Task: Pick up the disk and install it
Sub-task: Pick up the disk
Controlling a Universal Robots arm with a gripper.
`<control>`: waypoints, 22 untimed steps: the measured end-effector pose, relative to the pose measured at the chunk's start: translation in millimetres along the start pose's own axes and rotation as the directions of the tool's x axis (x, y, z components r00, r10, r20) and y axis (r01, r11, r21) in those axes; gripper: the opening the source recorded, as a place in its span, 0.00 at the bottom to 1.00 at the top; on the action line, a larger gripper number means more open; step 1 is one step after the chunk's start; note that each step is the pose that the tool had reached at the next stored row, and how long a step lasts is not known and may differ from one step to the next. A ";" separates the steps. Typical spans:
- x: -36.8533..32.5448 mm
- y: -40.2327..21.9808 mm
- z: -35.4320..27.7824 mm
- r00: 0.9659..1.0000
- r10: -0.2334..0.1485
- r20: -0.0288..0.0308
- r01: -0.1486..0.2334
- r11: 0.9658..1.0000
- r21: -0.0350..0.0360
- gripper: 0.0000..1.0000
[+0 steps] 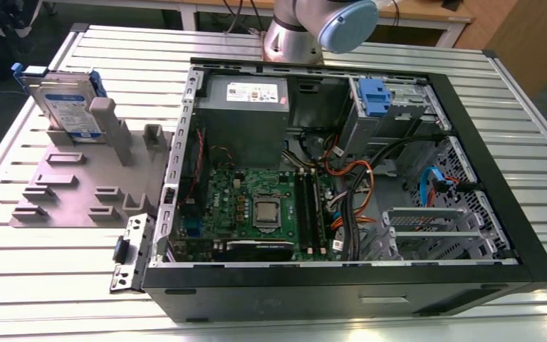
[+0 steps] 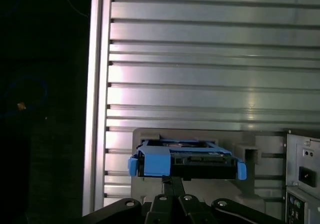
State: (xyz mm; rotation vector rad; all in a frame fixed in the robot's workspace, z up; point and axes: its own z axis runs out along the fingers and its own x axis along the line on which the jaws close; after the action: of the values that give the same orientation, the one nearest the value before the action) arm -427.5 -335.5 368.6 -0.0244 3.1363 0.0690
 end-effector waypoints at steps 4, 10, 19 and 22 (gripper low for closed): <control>0.0 0.0 0.0 1.000 -0.022 -0.001 0.022 1.000 0.000 0.11; 0.0 0.0 -0.1 0.999 -0.035 -0.002 0.035 0.999 0.000 0.11; 0.0 0.0 0.0 0.999 -0.038 -0.002 0.038 0.999 0.000 0.11; 0.0 0.0 0.0 0.999 -0.043 -0.002 0.043 0.999 0.000 0.11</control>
State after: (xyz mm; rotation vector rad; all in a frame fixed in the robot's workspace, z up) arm -427.5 -335.5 368.6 -0.0913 3.1360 0.0692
